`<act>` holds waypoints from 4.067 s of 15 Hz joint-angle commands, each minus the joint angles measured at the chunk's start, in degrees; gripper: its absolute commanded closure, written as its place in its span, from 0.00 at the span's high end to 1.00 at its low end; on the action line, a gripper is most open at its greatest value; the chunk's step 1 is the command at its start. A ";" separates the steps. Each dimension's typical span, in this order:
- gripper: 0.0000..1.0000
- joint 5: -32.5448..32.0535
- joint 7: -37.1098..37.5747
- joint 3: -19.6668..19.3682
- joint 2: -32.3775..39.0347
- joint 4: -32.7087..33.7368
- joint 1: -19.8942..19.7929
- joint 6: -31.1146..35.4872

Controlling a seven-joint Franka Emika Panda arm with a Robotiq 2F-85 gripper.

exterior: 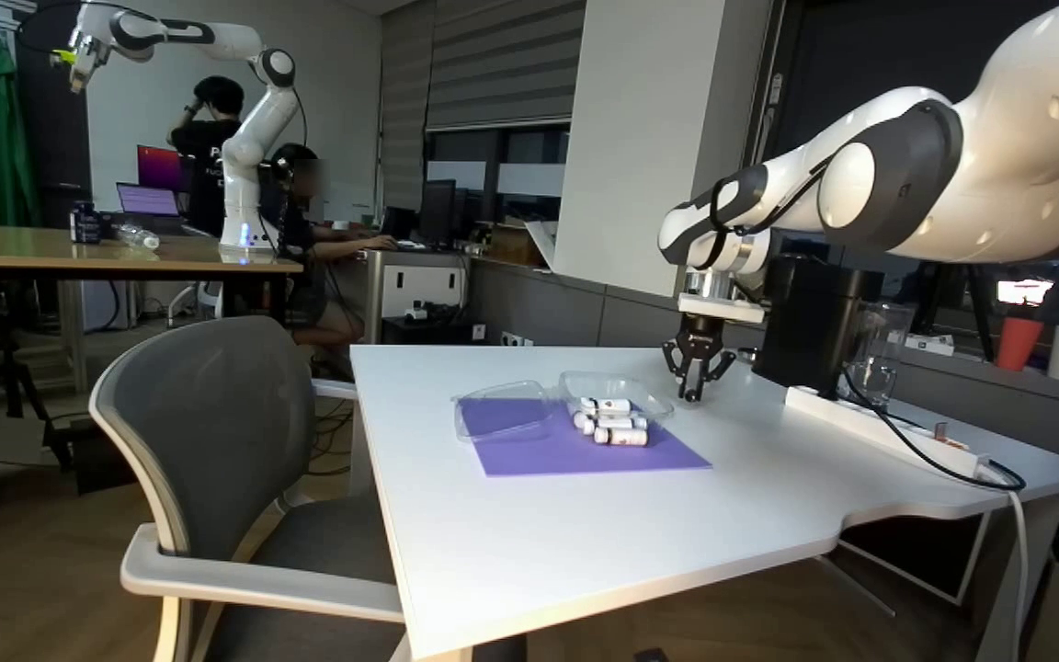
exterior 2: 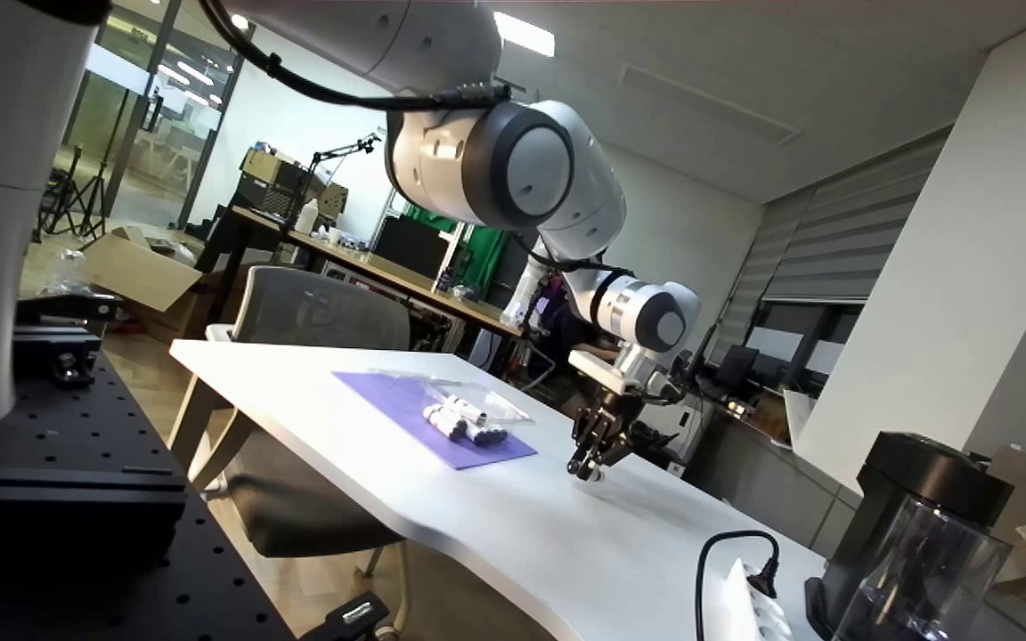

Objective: Pick up the bottle from the table and put it in the clear container

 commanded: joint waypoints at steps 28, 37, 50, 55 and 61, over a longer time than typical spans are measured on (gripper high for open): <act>0.07 -9.73 -45.50 0.97 -7.44 5.01 8.75 -12.65; 0.07 -13.42 -71.13 2.40 -5.82 5.11 11.86 -6.70; 0.27 -12.69 -85.74 3.34 -4.13 4.89 14.19 -9.36; 0.27 -12.75 -85.64 3.25 -4.13 4.89 14.18 -9.62; 0.07 -12.22 -90.68 4.35 -3.27 5.22 14.66 -11.31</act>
